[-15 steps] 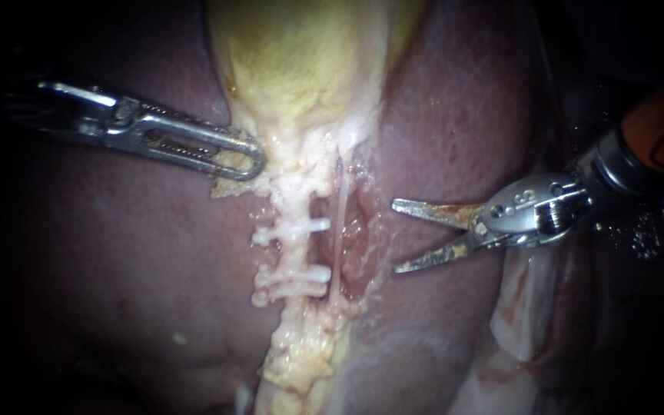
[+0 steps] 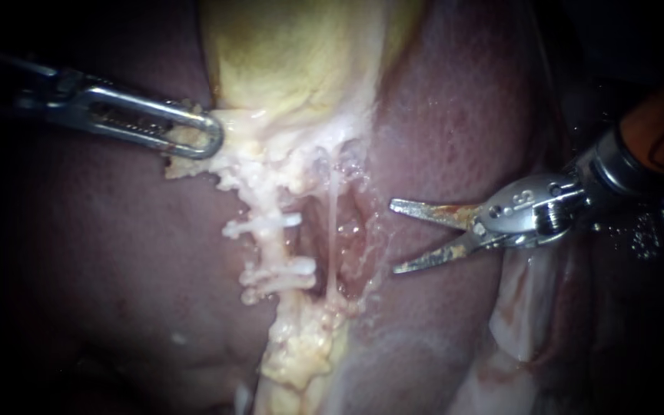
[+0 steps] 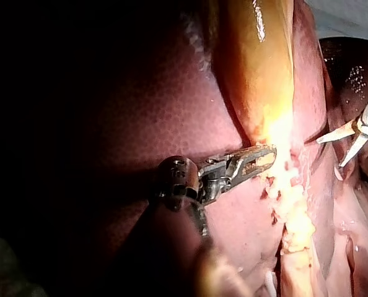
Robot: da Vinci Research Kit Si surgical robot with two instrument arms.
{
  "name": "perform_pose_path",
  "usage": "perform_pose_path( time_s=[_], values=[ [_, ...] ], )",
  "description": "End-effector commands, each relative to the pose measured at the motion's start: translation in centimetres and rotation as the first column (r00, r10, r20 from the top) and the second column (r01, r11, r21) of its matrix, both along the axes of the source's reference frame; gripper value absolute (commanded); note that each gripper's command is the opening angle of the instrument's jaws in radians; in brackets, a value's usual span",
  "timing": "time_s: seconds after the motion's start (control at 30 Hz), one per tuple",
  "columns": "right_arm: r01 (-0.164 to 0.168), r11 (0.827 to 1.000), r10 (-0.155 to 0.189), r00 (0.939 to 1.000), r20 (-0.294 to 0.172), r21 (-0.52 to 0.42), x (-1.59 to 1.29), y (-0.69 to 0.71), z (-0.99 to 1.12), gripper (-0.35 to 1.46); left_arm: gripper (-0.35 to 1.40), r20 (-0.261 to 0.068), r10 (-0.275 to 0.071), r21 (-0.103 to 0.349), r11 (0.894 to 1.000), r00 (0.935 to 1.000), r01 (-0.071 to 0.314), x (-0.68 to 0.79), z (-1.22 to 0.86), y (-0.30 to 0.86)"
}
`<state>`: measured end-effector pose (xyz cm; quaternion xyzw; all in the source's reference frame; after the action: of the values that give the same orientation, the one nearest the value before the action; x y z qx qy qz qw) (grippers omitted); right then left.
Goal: Go to the cutting position left tube
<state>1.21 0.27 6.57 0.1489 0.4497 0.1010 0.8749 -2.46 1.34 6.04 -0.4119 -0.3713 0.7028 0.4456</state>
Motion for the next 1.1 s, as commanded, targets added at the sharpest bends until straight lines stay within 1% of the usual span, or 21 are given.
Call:
perform_pose_path(
  time_s=[0.03, 0.17, 0.3, 0.37, 0.43, 0.53, 0.73, 0.8, 0.9, 1.0, 1.07, 1.1],
  values=[
    [0.004, 1.000, -0.004, 1.0000, -0.004, 0.005, 0.02, 0.00, 0.00, 1.43, -0.35, 0.002, -0.003, -0.006, 1.000, 1.0000, 0.003, 0.01, -0.03, -0.01],
    [0.031, 0.999, -0.031, 0.9992, -0.025, 0.028, 0.13, -0.04, 0.00, 1.43, -0.35, 0.005, -0.005, -0.005, 1.000, 1.0000, 0.005, 0.01, -0.07, -0.01],
    [0.065, 0.997, -0.061, 0.9953, -0.076, 0.048, 0.30, -0.13, 0.03, 1.43, -0.35, 0.004, -0.005, -0.006, 1.000, 1.0000, 0.005, 0.01, -0.06, -0.02],
    [0.067, 0.995, -0.060, 0.9932, -0.100, 0.075, 0.40, -0.19, 0.08, 1.43, -0.35, 0.004, -0.005, -0.006, 1.000, 1.0000, 0.005, 0.01, -0.05, -0.03],
    [0.075, 0.993, -0.064, 0.9913, -0.115, 0.094, 0.50, -0.23, 0.14, 1.43, -0.35, 0.004, -0.005, -0.007, 1.000, 1.0000, 0.005, 0.00, -0.05, -0.03],
    [0.083, 0.990, -0.068, 0.9899, -0.124, 0.118, 0.61, -0.28, 0.25, 1.43, -0.35, 0.004, -0.005, -0.007, 1.000, 1.0000, 0.005, 0.00, -0.04, -0.04],
    [0.088, 0.984, -0.066, 0.9883, -0.137, 0.155, 0.72, -0.30, 0.50, 1.43, -0.35, 0.003, -0.006, -0.008, 1.000, 1.0000, 0.006, -0.01, -0.03, -0.05],
    [0.097, 0.981, -0.073, 0.9866, -0.146, 0.167, 0.73, -0.29, 0.59, 1.43, -0.35, 0.003, -0.006, -0.008, 1.000, 1.0000, 0.006, -0.01, -0.03, -0.05],
    [0.099, 0.979, -0.071, 0.9851, -0.156, 0.177, 0.75, -0.25, 0.70, 1.43, -0.35, 0.003, -0.006, -0.009, 1.000, 1.0000, 0.006, -0.01, -0.02, -0.05],
    [0.117, 0.977, -0.084, 0.9801, -0.180, 0.180, 0.75, -0.21, 0.77, 1.43, -0.35, 0.003, -0.006, -0.009, 1.000, 1.0000, 0.006, -0.01, -0.01, -0.05],
    [0.129, 0.975, -0.092, 0.9742, -0.207, 0.178, 0.76, -0.20, 0.78, 1.43, -0.35, 0.003, -0.006, -0.009, 1.000, 1.0000, 0.006, -0.01, -0.01, -0.05],
    [0.141, 0.974, -0.099, 0.9690, -0.226, 0.177, 0.78, -0.19, 0.78, 1.43, -0.35, 0.003, -0.006, -0.009, 1.000, 1.0000, 0.006, -0.01, -0.01, -0.05]
  ],
)
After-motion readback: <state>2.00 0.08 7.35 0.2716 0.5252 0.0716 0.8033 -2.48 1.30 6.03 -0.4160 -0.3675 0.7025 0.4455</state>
